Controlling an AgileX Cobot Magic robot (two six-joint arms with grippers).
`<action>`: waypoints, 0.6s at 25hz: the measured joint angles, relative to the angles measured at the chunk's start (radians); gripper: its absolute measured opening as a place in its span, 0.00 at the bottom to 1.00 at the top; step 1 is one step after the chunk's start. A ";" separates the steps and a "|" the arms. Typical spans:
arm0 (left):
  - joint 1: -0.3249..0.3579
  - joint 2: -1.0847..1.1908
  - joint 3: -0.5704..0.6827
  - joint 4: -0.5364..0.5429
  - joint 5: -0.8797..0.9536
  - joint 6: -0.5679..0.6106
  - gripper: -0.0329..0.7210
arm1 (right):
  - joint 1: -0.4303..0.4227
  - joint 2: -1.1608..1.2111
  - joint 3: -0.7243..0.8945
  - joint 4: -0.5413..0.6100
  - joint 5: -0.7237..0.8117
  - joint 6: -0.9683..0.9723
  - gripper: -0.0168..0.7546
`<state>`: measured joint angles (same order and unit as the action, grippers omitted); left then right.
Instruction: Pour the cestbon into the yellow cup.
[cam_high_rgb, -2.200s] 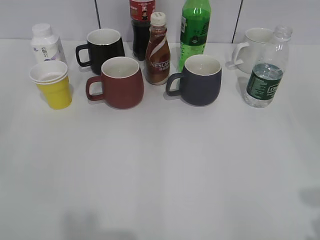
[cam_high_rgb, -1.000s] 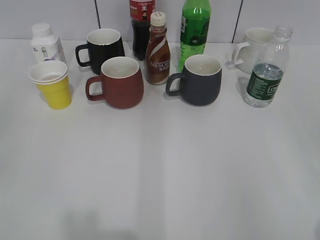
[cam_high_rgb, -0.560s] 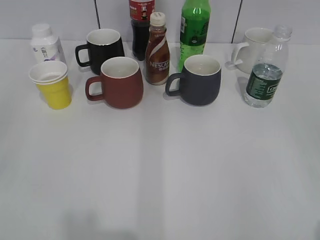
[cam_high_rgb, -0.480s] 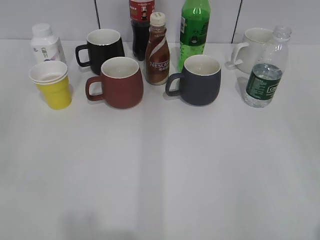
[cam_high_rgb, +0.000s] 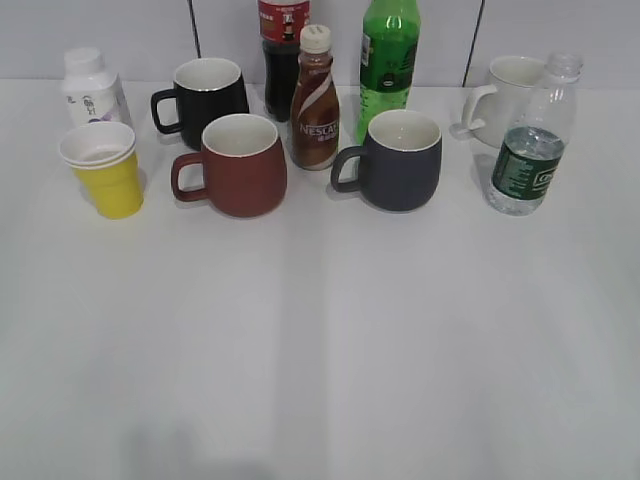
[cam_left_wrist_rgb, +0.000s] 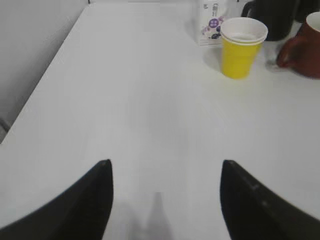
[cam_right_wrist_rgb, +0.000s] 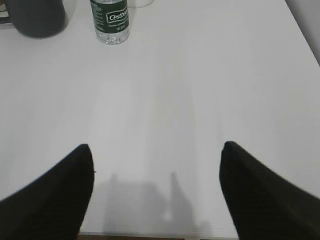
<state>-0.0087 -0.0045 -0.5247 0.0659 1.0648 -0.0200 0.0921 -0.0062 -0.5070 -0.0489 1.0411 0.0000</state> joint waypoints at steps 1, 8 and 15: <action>0.006 -0.002 0.000 0.001 0.000 0.000 0.72 | 0.000 0.000 0.000 0.000 0.000 0.000 0.78; -0.001 -0.002 0.000 0.001 0.000 0.000 0.72 | -0.009 0.000 0.001 0.000 0.000 0.000 0.78; -0.002 -0.002 0.000 0.001 0.000 0.000 0.72 | -0.002 0.000 0.001 0.000 0.000 0.000 0.78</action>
<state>-0.0108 -0.0067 -0.5247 0.0669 1.0646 -0.0200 0.0906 -0.0062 -0.5058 -0.0489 1.0411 0.0000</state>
